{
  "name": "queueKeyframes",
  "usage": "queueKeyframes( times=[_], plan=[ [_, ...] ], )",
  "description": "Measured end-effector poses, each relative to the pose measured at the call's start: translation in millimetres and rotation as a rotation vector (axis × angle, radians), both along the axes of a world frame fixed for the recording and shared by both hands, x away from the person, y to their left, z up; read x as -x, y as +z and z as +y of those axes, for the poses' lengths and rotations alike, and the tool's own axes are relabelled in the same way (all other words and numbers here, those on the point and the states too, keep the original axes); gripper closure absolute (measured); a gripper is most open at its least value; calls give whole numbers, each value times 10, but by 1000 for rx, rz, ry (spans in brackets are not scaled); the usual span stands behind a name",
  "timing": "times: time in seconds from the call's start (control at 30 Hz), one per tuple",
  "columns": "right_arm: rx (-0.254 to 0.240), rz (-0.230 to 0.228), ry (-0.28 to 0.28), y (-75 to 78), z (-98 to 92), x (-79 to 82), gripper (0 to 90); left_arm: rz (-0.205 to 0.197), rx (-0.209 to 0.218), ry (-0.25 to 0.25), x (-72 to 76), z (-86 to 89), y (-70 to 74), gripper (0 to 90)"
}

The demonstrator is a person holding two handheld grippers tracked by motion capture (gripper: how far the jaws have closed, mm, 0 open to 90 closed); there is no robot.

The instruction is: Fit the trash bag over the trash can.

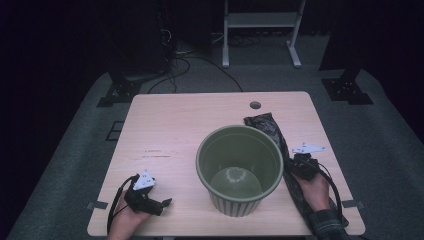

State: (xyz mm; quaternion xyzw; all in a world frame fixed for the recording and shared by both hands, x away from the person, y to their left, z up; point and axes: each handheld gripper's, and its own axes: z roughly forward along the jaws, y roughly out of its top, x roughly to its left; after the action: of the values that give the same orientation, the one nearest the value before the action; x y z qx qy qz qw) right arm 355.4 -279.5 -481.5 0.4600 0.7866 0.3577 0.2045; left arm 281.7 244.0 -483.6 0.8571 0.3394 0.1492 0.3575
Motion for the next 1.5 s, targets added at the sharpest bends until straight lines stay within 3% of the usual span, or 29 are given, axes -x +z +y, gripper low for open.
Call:
queueKeyframes(
  times=[0.3,0.67,0.77,1.2,1.5],
  plan=[
    [-31,-29,24,57,-42,50,893,0,1,1,-1,-1,-1,0],
    [-105,-132,24,327,-138,214,892,0,1,3,-3,-1,0,0],
    [-114,-133,26,367,-154,224,892,0,1,3,-3,-1,0,0],
    [-136,-201,67,732,-173,351,890,0,0,5,-4,-1,0,0],
    [-163,-239,127,1040,-134,419,891,0,1,5,-4,-1,0,0]
  ],
)
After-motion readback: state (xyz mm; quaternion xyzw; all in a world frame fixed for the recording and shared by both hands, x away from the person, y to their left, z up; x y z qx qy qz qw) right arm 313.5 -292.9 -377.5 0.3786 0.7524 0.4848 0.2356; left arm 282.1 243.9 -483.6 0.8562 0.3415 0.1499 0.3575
